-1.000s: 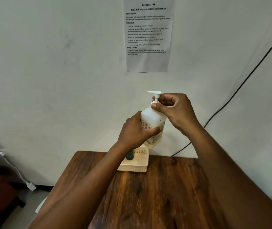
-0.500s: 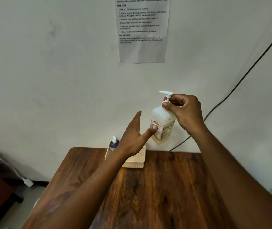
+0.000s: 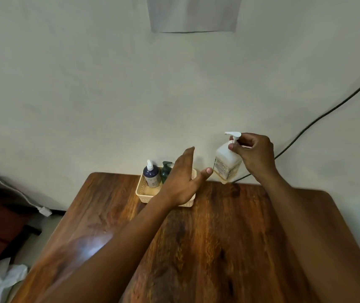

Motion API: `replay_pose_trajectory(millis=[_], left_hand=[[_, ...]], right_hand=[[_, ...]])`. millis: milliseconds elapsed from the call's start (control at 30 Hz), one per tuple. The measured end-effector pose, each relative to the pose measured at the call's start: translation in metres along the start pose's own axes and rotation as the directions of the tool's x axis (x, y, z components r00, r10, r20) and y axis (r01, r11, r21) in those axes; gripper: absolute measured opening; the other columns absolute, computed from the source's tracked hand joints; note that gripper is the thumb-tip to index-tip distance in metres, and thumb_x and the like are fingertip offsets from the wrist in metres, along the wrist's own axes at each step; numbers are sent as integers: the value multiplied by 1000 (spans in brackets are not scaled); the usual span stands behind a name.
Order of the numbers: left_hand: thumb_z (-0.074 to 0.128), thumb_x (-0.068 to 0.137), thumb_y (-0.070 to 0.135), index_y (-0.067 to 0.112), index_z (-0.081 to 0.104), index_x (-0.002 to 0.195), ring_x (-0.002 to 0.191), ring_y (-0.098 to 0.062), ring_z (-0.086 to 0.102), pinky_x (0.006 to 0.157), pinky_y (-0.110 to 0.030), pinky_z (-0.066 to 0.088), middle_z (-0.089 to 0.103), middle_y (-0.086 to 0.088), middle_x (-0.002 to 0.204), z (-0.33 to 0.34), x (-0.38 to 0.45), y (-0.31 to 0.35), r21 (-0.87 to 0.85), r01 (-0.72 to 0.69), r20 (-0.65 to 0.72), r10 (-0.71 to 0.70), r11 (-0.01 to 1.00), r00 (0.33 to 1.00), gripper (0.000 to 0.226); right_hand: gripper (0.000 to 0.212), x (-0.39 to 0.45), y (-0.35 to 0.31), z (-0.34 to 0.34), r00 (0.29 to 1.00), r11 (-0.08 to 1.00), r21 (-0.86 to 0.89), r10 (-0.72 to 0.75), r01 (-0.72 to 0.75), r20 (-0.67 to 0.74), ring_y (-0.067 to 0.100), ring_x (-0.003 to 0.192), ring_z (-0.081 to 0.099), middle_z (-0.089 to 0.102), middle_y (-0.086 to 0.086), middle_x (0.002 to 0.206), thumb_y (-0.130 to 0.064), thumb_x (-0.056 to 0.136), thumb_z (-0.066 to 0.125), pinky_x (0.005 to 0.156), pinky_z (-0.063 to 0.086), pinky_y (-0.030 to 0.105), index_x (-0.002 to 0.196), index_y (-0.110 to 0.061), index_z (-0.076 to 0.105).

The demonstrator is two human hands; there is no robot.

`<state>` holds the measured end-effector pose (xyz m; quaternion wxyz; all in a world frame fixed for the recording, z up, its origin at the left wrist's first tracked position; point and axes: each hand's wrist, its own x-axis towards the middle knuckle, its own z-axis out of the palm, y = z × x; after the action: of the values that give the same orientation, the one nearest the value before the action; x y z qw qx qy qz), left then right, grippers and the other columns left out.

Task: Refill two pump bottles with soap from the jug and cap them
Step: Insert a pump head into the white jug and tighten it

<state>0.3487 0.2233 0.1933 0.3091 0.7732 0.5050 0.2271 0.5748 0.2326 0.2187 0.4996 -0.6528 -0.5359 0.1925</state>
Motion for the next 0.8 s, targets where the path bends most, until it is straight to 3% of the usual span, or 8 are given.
replay_pose_trajectory(millis=[267, 400, 533, 667, 800], left_hand=[[42, 101, 66, 24, 9, 168, 161, -21, 12, 127, -42, 14, 11, -1, 176, 33, 31, -38, 28, 39, 43, -40, 999, 998, 86], [42, 100, 66, 23, 9, 168, 162, -20, 11, 127, -40, 12, 12, -1, 176, 51, 37, -53, 23, 61, 71, -62, 998, 996, 87], [41, 100, 67, 21, 10, 168, 162, -19, 10, 128, -41, 12, 12, -2, 176, 68, 44, -66, 19, 102, 99, -103, 995, 990, 88], [36, 96, 75, 23, 10, 168, 162, -19, 11, 129, -43, 15, 12, 0, 176, 85, 48, -78, 14, 130, 119, -130, 991, 984, 93], [28, 86, 85, 23, 10, 168, 161, -16, 10, 131, -43, 15, 12, 1, 176, 97, 53, -83, 10, 151, 134, -151, 988, 979, 104]], right_hand=[[30, 35, 73, 30, 995, 996, -60, 74, -69, 73, 10, 95, 69, 75, -5, 103, -13, 86, 79, 74, 45, 11, 116, -15, 78], [30, 43, 109, 40, 990, 992, -98, 96, -86, 105, 12, 99, 70, 76, -2, 110, -12, 87, 78, 82, 53, 23, 117, -16, 77], [28, 44, 140, 48, 988, 989, -113, 109, -97, 108, 10, 99, 67, 74, -3, 113, -11, 89, 76, 78, 50, 20, 116, -15, 76], [28, 43, 166, 54, 987, 986, -124, 121, -108, 104, 10, 101, 67, 74, -2, 115, -11, 89, 76, 86, 57, 29, 117, -13, 76], [29, 43, 188, 60, 984, 984, -138, 133, -116, 115, 14, 105, 67, 73, 1, 119, -10, 90, 76, 85, 54, 23, 119, -10, 74]])
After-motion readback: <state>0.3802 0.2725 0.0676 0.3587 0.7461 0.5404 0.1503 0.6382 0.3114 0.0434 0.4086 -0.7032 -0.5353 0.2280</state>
